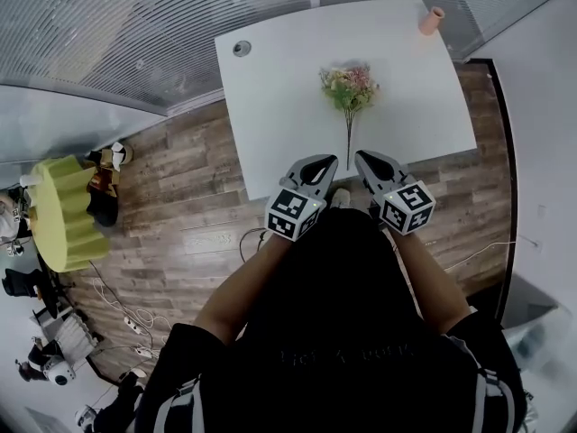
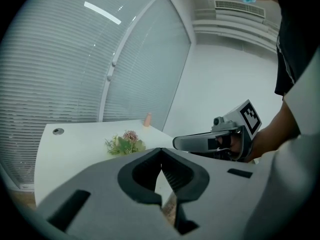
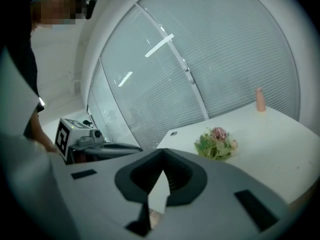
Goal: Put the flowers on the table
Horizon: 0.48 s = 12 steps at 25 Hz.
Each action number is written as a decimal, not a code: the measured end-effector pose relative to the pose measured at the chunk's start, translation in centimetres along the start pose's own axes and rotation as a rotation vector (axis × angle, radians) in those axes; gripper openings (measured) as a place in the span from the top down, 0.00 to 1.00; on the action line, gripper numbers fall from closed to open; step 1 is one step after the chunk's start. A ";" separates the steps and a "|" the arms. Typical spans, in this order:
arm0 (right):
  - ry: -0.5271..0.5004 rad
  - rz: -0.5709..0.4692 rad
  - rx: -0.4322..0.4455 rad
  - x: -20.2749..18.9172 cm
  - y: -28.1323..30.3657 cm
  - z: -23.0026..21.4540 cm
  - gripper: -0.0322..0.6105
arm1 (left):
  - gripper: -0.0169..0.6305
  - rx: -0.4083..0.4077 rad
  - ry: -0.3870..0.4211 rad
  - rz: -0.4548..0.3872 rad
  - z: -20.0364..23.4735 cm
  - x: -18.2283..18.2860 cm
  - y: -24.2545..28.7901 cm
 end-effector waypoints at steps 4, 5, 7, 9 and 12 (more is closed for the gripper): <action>-0.042 -0.021 0.013 0.9 -1.2 1.7 0.90 | 0.95 0.014 0.007 -0.015 -0.2 0.3 -1.7; -0.055 -0.023 0.015 1.1 -1.5 2.1 0.90 | 0.95 0.019 0.012 -0.022 -0.2 0.4 -2.1; -0.087 -0.025 0.020 1.4 -2.0 2.9 0.90 | 0.95 0.027 0.033 -0.034 -0.4 0.7 -3.0; -0.111 -0.029 0.026 1.7 -2.4 3.7 0.90 | 0.95 0.031 0.042 -0.043 -0.5 1.0 -3.8; -0.124 -0.041 0.037 2.1 -3.0 4.6 0.90 | 0.95 0.026 0.042 -0.064 -0.8 1.4 -4.5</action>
Point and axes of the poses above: the fingertips, and each gripper's own axes: y forward along the fingers, z to its left, x out of its top, the point moved 1 cm from there along -y, backward along the fingers, and after that the axes turned 9 degrees about x, right-handed, at the moved point
